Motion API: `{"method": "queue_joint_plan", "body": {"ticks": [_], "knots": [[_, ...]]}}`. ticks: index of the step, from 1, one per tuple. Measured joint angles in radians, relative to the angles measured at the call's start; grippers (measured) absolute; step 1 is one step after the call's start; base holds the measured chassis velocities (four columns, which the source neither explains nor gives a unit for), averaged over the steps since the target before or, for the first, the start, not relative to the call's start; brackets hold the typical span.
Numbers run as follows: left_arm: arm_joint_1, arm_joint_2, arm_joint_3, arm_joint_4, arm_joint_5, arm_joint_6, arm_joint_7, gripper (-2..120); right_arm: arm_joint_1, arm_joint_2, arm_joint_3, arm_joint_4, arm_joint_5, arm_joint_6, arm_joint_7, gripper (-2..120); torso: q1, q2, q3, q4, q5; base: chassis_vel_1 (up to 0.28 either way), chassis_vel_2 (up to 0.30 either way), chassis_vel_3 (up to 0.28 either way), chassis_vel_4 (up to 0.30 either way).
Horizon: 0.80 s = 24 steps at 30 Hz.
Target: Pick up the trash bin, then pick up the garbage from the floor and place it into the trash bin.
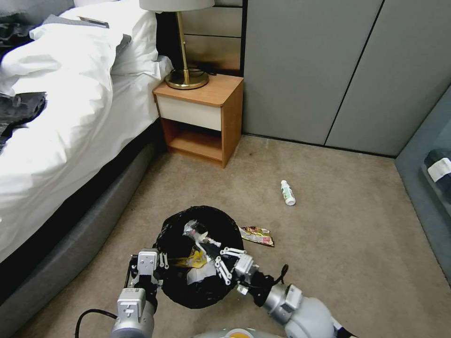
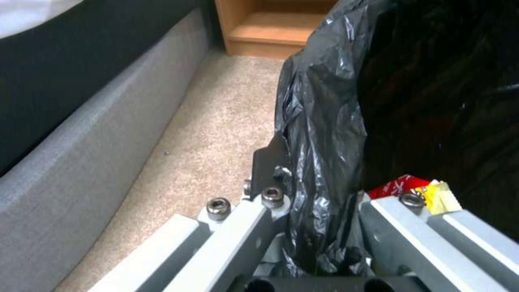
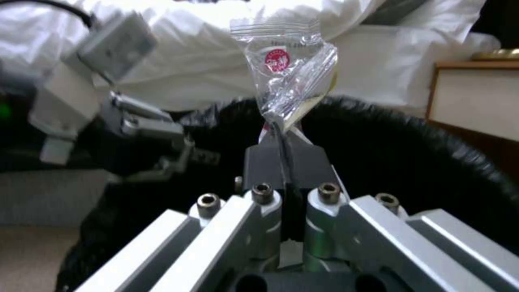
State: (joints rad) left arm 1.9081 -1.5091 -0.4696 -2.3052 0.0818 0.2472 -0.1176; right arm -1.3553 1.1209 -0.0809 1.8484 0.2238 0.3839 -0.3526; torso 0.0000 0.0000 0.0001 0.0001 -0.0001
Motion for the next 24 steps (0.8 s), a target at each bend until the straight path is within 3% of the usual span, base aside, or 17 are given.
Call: {"method": "queue_joint_plan", "body": {"ticks": [8, 10, 24], "knots": [[0.011, 0.000, 0.015, -0.009, 0.017, 0.000, 0.001, 1, 0.030, 0.023, -0.008, -0.045, -0.039, -0.034, 0.011, 2, 0.000, 0.000, 0.000, 0.0000, 0.0000, 0.000, 0.000, 0.000, 0.000], [0.014, -0.001, 0.017, -0.012, 0.020, -0.002, 0.002, 1, 0.031, 0.025, -0.010, -0.048, -0.045, -0.040, 0.020, 14, 0.000, 0.000, 0.000, -0.0001, 0.0000, 0.000, 0.000, 0.000, 0.000], [0.021, 0.007, 0.015, -0.021, 0.025, -0.005, 0.003, 1, 0.013, 0.018, -0.001, -0.038, -0.059, -0.045, 0.026, 60, 0.000, 0.000, 0.000, -0.0001, 0.0001, 0.000, 0.000, 0.000, 0.000]]}}
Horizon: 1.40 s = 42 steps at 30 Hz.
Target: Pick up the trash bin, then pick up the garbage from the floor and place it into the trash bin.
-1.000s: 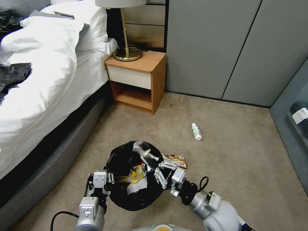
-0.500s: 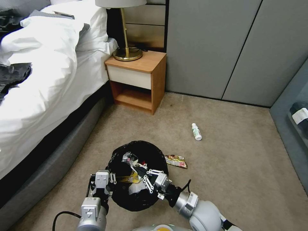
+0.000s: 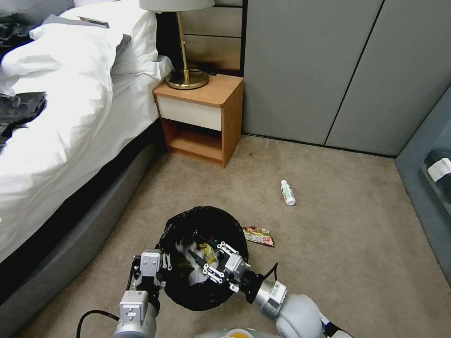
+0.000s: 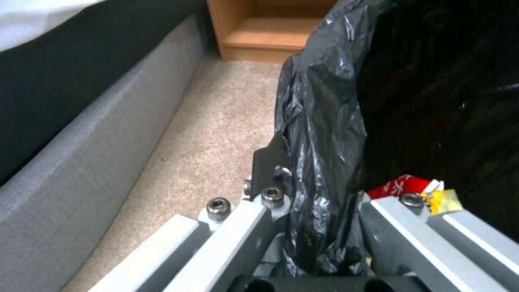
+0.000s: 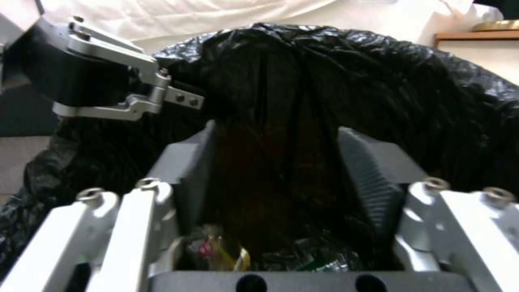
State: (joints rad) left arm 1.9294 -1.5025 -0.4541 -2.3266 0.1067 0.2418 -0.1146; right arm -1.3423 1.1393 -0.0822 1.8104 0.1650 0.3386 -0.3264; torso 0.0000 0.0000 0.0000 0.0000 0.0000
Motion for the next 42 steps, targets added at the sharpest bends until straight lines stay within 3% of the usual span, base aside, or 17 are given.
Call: {"method": "queue_joint_plan", "body": {"ticks": [5, 7, 11, 20, 26, 28, 33, 42], "knots": [[0.003, 0.003, -0.001, 0.000, 0.001, -0.002, 0.000, 1, -0.008, 0.000, 0.008, 0.000, -0.005, 0.001, -0.002, 77, 0.000, 0.000, 0.000, 0.0000, 0.0000, 0.000, 0.000, 0.000, 0.000], [0.003, 0.004, -0.004, 0.000, 0.001, -0.002, 0.000, 1, -0.013, -0.003, 0.013, 0.008, -0.007, 0.005, -0.003, 90, 0.000, 0.000, 0.000, 0.0000, 0.0001, 0.000, 0.000, 0.000, 0.000], [0.002, 0.007, -0.010, 0.001, -0.002, -0.002, 0.001, 1, -0.021, -0.012, 0.043, 0.044, -0.018, 0.018, -0.004, 99, 0.000, 0.000, 0.000, 0.0000, 0.0001, 0.000, 0.000, 0.000, 0.000], [-0.011, 0.008, -0.024, 0.021, -0.013, -0.002, 0.001, 1, -0.067, -0.034, 0.153, 0.195, -0.037, 0.055, 0.048, 100, 0.000, 0.000, 0.000, 0.0001, 0.0000, 0.000, 0.000, 0.000, 0.000], [-0.019, 0.016, -0.046, 0.031, -0.037, 0.001, -0.003, 1, -0.150, 0.016, 0.253, 0.328, -0.102, 0.045, 0.191, 100, 0.000, 0.000, 0.000, 0.0000, 0.0000, 0.000, 0.000, 0.000, 0.000], [-0.029, 0.016, -0.066, 0.029, -0.059, 0.006, -0.006, 1, -0.227, 0.046, 0.302, 0.363, -0.155, 0.046, 0.285, 100, 0.000, 0.000, 0.000, 0.0000, 0.0000, 0.000, 0.000, 0.000, 0.000], [-0.032, 0.016, -0.096, 0.009, -0.094, 0.013, -0.012, 1, -0.334, 0.106, 0.364, 0.360, -0.195, 0.090, 0.344, 100, 0.000, 0.000, 0.000, -0.0002, -0.0001, 0.000, 0.000, 0.000, 0.000], [-0.030, 0.024, -0.145, -0.004, -0.126, 0.021, -0.013, 1, -0.426, 0.176, 0.407, 0.271, -0.208, 0.195, 0.353, 100, 0.000, 0.000, 0.000, 0.0000, 0.0000, 0.000, 0.000, 0.000, 0.000]]}}
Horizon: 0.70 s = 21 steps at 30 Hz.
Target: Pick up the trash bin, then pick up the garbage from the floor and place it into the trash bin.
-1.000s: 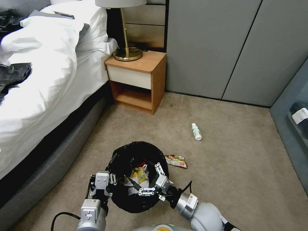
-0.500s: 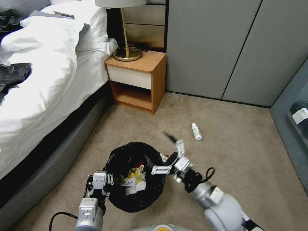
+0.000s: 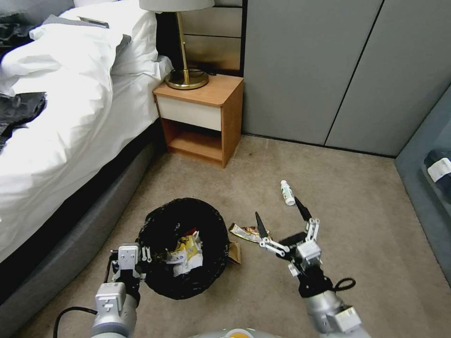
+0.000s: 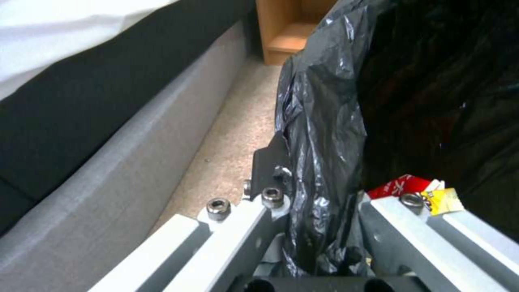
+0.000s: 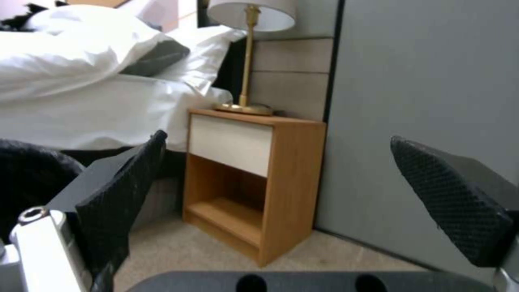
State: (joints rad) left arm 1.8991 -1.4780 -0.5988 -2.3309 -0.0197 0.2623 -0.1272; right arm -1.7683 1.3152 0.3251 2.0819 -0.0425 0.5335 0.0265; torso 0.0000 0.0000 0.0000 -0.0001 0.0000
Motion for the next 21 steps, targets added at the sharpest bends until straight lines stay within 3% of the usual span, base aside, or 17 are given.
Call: {"method": "queue_joint_plan", "body": {"ticks": [14, 21], "knots": [[0.003, -0.008, -0.004, 0.005, -0.004, -0.006, 0.003, 1, 0.021, 0.019, 0.003, -0.025, 0.036, 0.032, -0.003, 100, 0.000, 0.000, 0.000, 0.0000, 0.0000, 0.000, 0.000, 0.000, 0.000], [0.004, -0.008, -0.011, -0.005, -0.005, -0.006, 0.003, 1, 0.120, -0.015, 0.000, -0.049, 0.037, -0.047, -0.008, 100, 0.000, 0.000, 0.000, 0.0001, -0.0001, 0.000, 0.000, 0.000, 0.000]]}}
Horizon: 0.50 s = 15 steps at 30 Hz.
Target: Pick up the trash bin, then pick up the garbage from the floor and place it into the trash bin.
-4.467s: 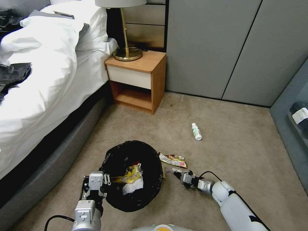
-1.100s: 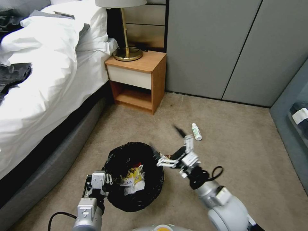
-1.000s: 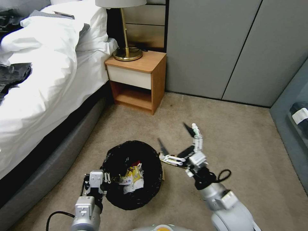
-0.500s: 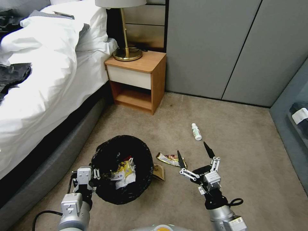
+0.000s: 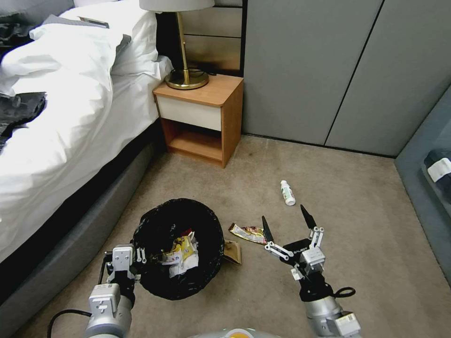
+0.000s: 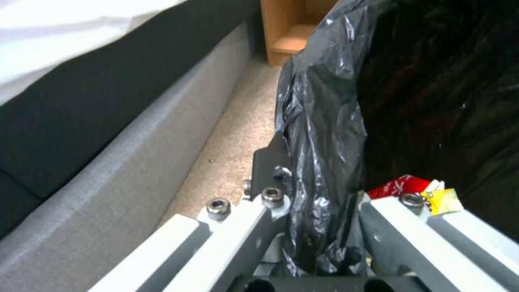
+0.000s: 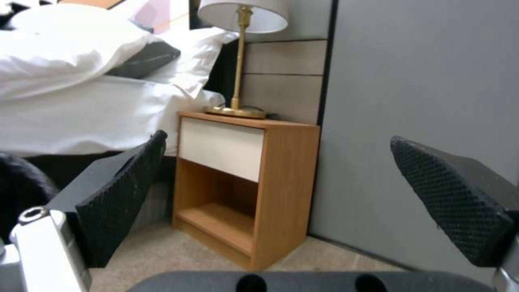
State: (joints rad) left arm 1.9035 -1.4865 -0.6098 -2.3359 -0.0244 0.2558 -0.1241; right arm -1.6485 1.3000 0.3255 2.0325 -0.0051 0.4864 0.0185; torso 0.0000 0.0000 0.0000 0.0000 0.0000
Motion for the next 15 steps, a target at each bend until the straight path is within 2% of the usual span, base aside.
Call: {"method": "queue_joint_plan", "body": {"ticks": [5, 7, 9, 11, 13, 15], "knots": [[0.002, -0.006, -0.012, -0.004, -0.003, 0.000, -0.001, 1, 0.134, -0.036, -0.035, -0.055, 0.010, -0.126, -0.028, 100, 0.000, 0.000, 0.000, -0.0001, 0.0001, 0.000, 0.000, 0.000, 0.000], [0.002, -0.006, -0.013, -0.004, -0.004, 0.000, -0.001, 1, 0.140, -0.039, -0.037, -0.060, 0.010, -0.130, -0.030, 100, 0.000, 0.000, 0.000, -0.0001, 0.0001, 0.000, 0.000, 0.000, 0.000], [-0.001, -0.006, -0.030, -0.004, -0.012, 0.002, -0.001, 1, 0.239, -0.082, -0.064, -0.129, 0.004, -0.182, -0.066, 100, 0.000, 0.000, 0.000, 0.0000, 0.0001, 0.000, 0.000, 0.000, 0.000], [-0.002, -0.006, -0.034, -0.004, -0.014, 0.003, -0.002, 1, 0.263, -0.093, -0.072, -0.146, -0.002, -0.191, -0.075, 100, 0.000, 0.000, 0.000, -0.0001, 0.0001, 0.000, 0.000, 0.000, 0.000], [-0.005, -0.008, -0.052, 0.001, -0.023, 0.004, -0.003, 1, 0.373, -0.137, -0.119, -0.239, -0.033, -0.217, -0.111, 100, 0.000, 0.000, 0.000, 0.0000, -0.0002, 0.000, 0.000, 0.000, 0.000], [-0.005, -0.009, -0.055, 0.003, -0.024, 0.004, -0.003, 1, 0.400, -0.143, -0.135, -0.267, -0.042, -0.219, -0.117, 100, 0.000, 0.000, 0.000, 0.0000, -0.0001, 0.000, 0.000, 0.000, 0.000]]}}
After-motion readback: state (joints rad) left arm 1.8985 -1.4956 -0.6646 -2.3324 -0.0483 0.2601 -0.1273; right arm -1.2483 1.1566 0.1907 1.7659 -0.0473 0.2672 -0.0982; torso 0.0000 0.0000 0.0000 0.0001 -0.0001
